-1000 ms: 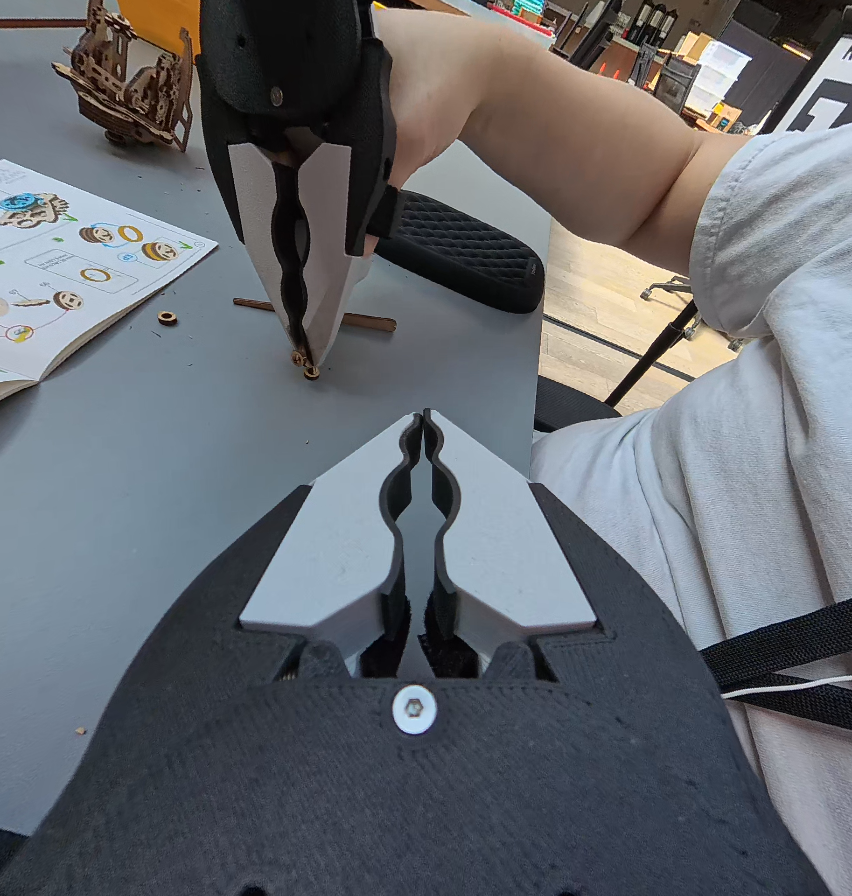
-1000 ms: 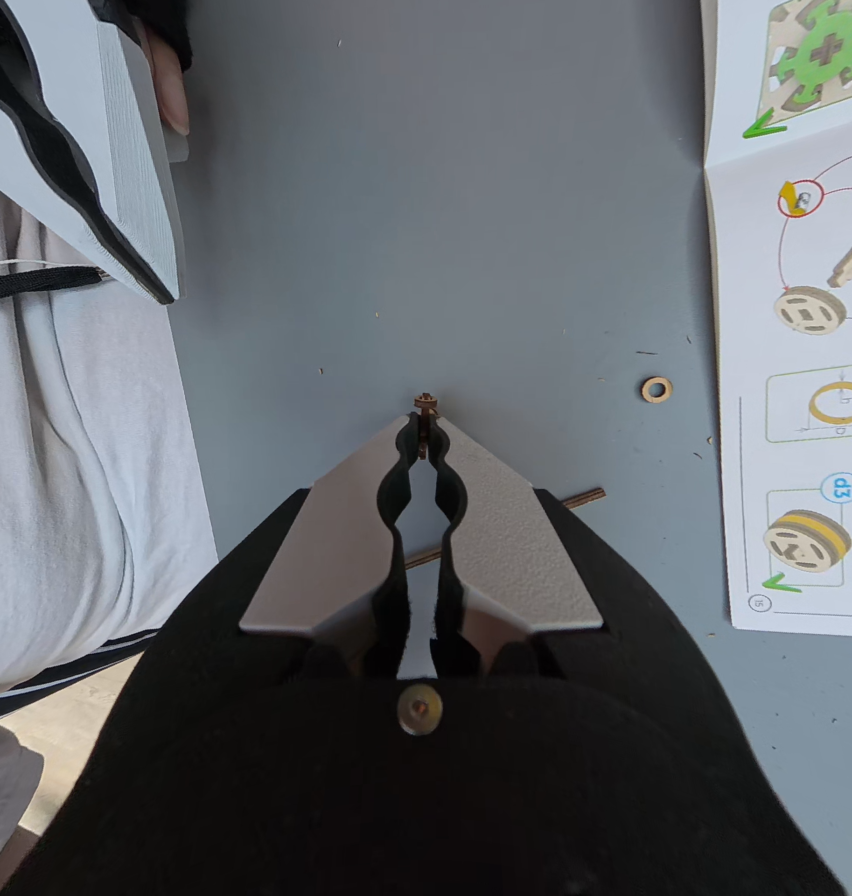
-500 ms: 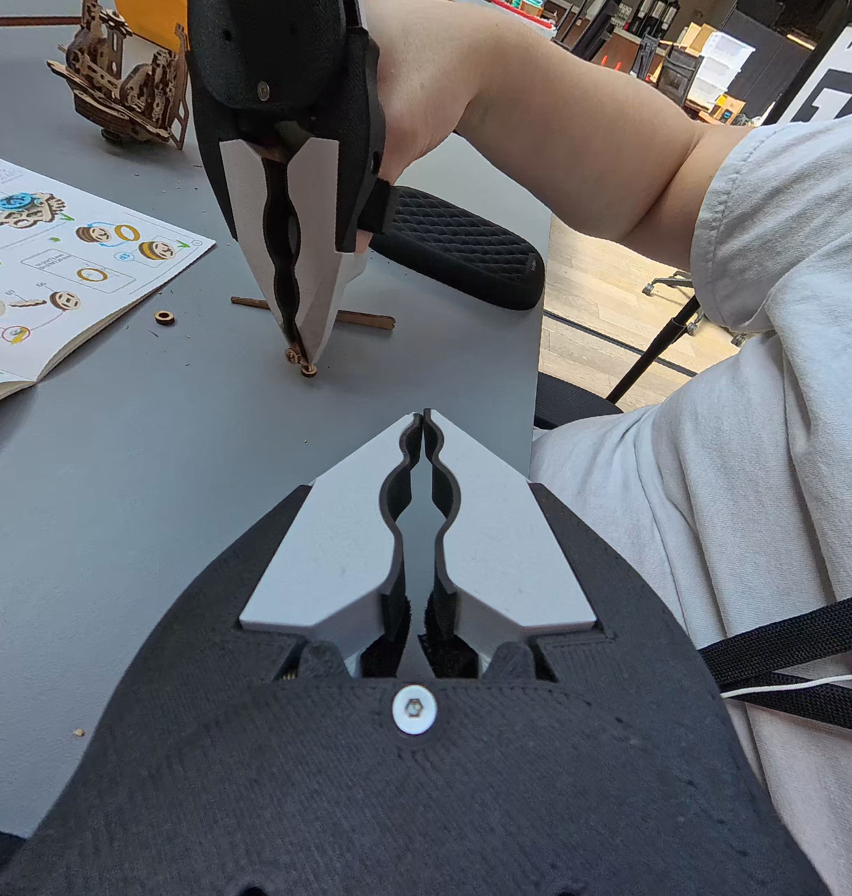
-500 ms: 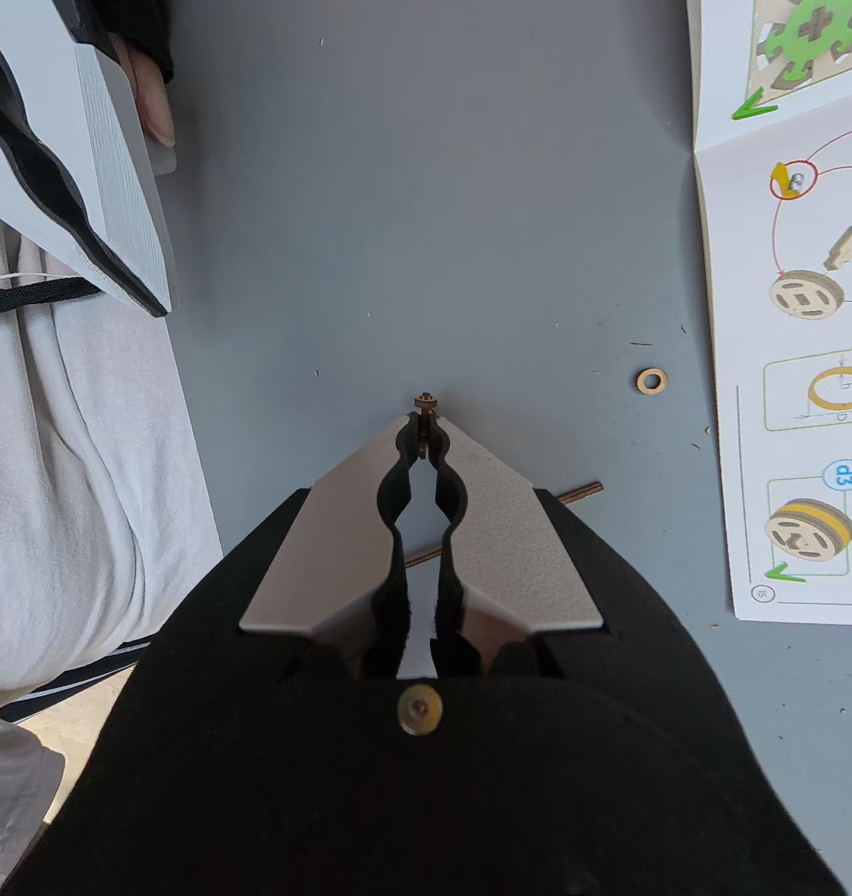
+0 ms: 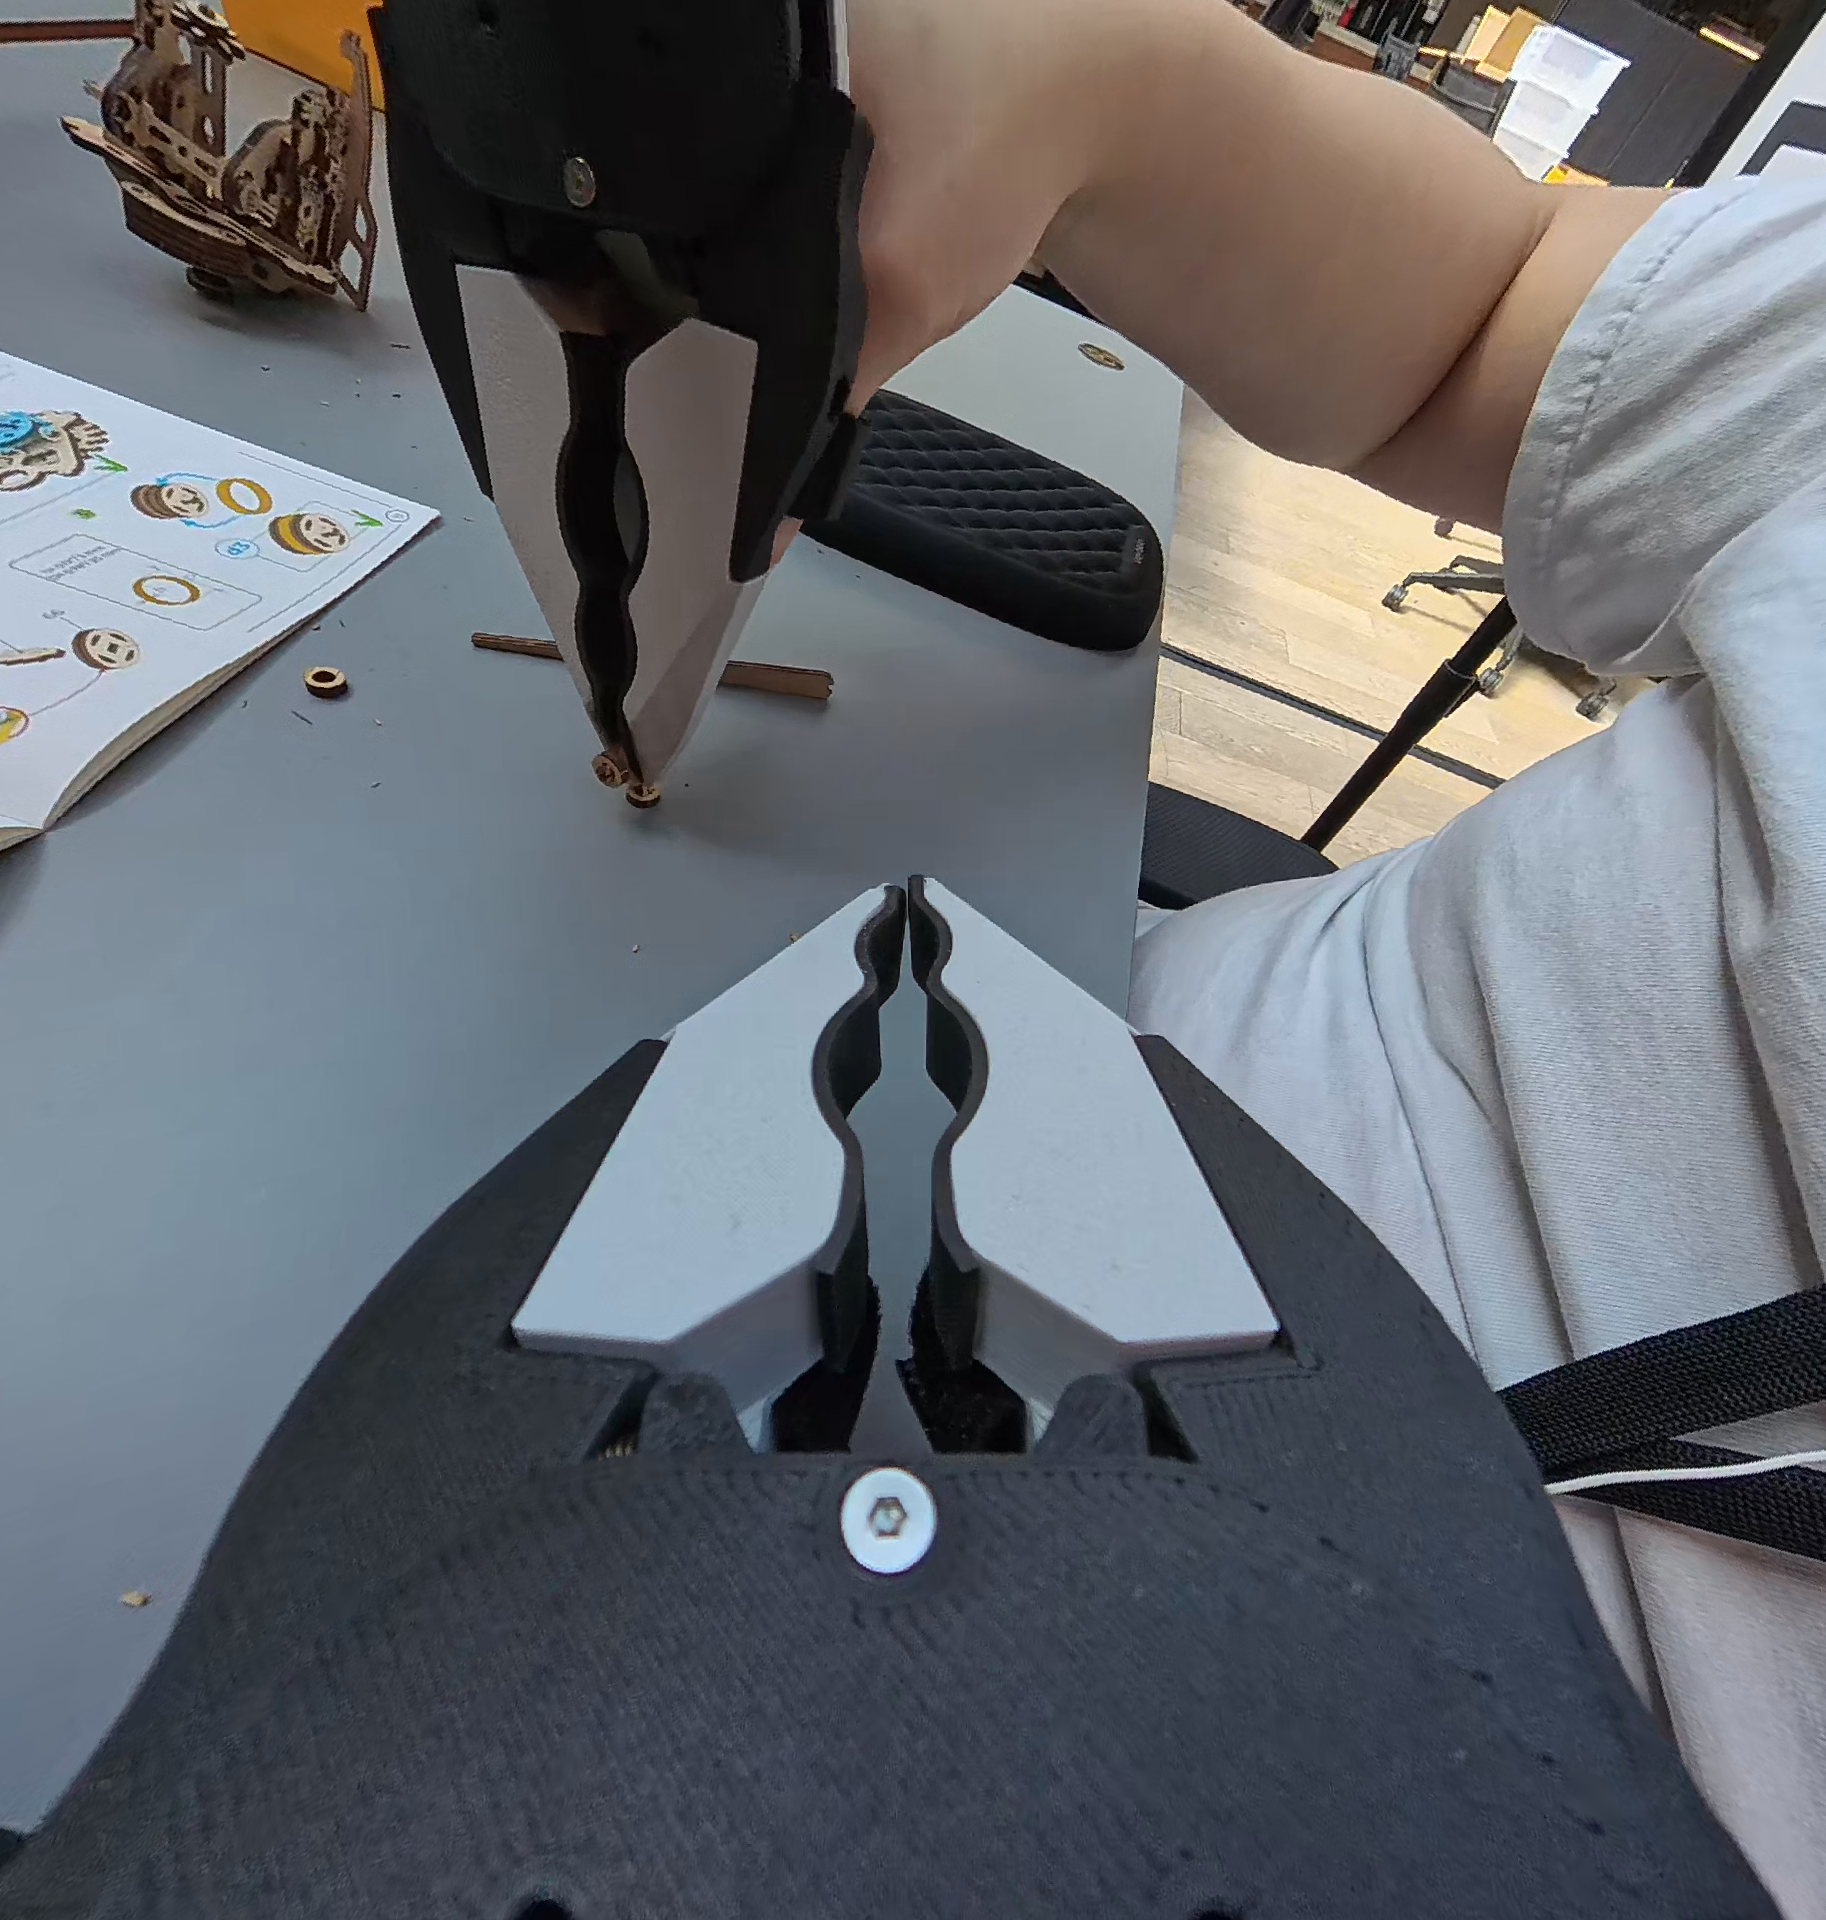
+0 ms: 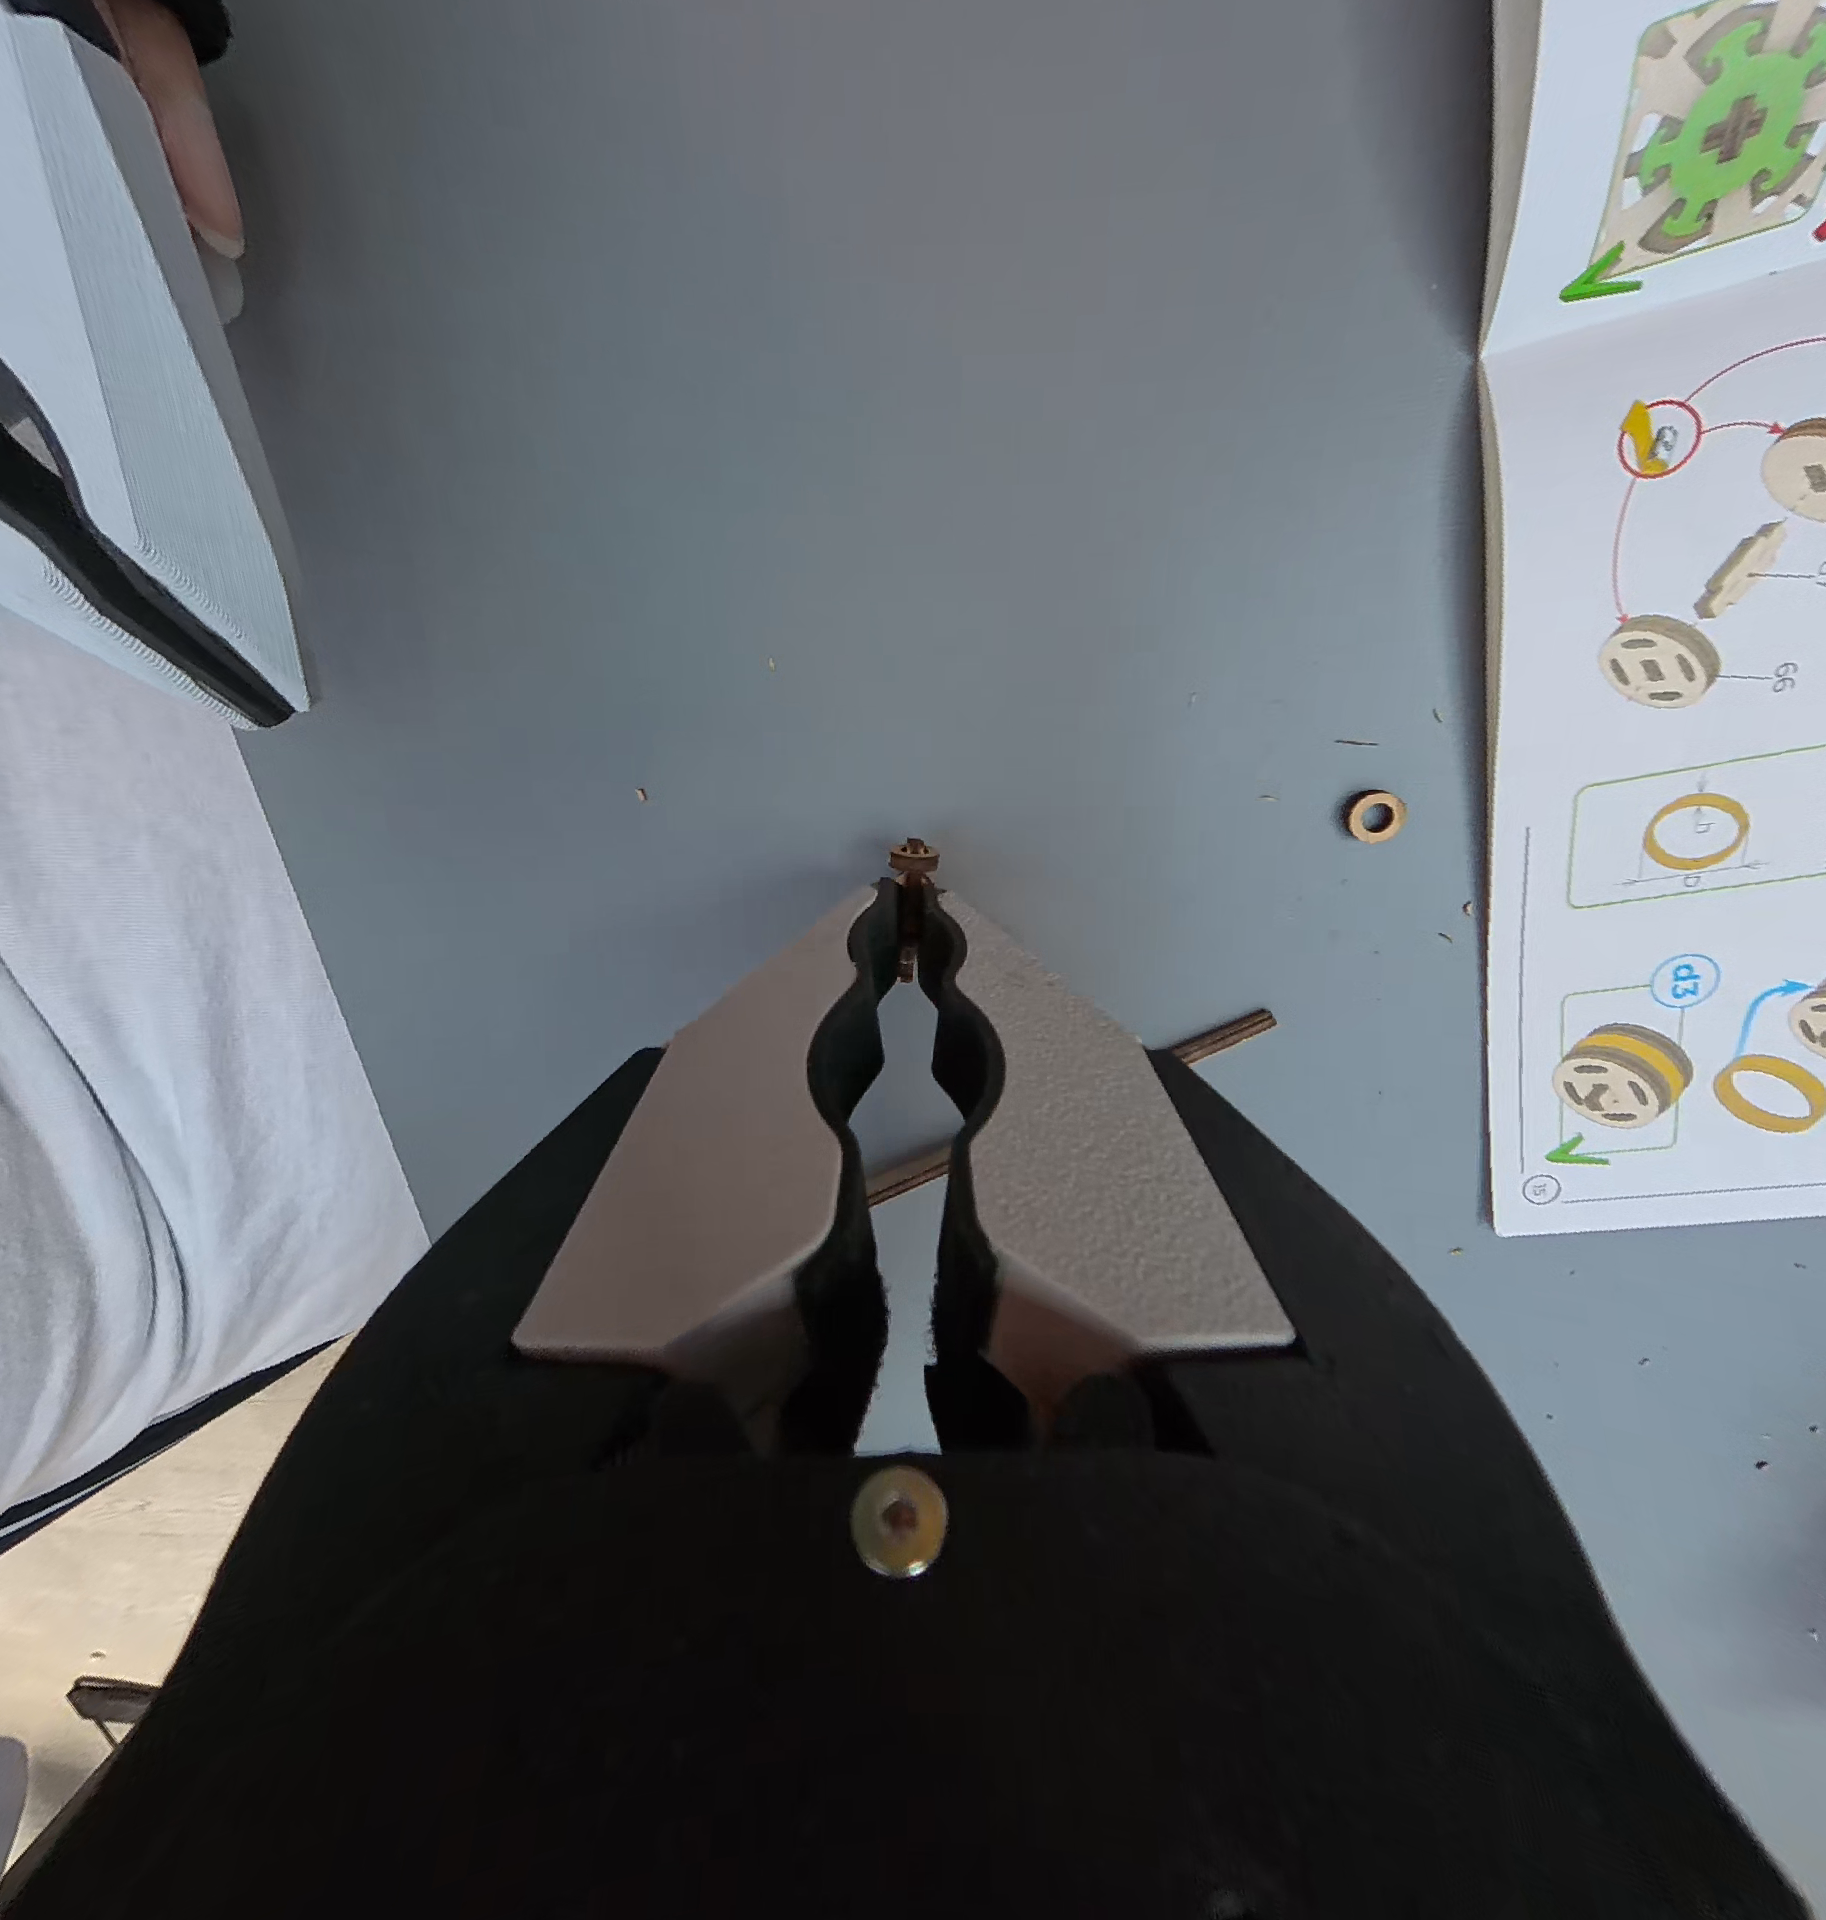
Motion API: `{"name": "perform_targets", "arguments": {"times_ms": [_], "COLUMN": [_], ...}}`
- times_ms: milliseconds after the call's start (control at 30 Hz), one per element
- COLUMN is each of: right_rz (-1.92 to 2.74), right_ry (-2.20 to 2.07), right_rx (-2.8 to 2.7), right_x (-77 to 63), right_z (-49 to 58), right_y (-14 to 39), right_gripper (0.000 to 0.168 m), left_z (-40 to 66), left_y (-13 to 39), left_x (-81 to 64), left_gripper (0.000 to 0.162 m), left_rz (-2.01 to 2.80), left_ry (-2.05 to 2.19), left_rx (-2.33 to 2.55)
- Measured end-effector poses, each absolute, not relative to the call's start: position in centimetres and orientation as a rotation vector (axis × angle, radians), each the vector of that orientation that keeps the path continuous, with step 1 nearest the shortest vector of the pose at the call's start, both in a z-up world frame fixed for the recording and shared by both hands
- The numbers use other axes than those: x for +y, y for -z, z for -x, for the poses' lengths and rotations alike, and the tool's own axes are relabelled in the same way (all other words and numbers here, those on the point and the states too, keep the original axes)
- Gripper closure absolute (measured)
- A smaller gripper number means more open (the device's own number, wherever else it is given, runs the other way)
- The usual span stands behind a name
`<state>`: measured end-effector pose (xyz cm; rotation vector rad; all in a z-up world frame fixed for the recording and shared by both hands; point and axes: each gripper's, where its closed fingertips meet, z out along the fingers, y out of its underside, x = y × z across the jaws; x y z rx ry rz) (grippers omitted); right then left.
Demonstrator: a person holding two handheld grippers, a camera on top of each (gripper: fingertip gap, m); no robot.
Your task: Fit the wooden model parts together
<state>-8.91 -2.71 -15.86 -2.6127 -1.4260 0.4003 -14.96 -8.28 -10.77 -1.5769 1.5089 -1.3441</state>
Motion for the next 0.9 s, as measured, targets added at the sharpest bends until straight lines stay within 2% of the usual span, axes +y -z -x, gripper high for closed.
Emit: {"name": "perform_targets", "arguments": {"times_ms": [633, 900], "right_rz": [2.609, 2.527], "right_ry": [-0.167, -0.405], "right_rx": [-1.545, -1.371], "right_x": [-2.74, -2.73], "right_z": [8.89, 8.86], "right_y": [16.12, 16.00], "right_gripper": [0.168, 0.168], "left_z": [14.80, 14.76], "left_y": [10.76, 10.85], "left_x": [-8.87, -8.82], "left_gripper": [0.162, 0.162], "left_rz": [1.565, 1.568], "left_ry": [1.340, 1.340], "left_rx": [1.530, 1.530]}}
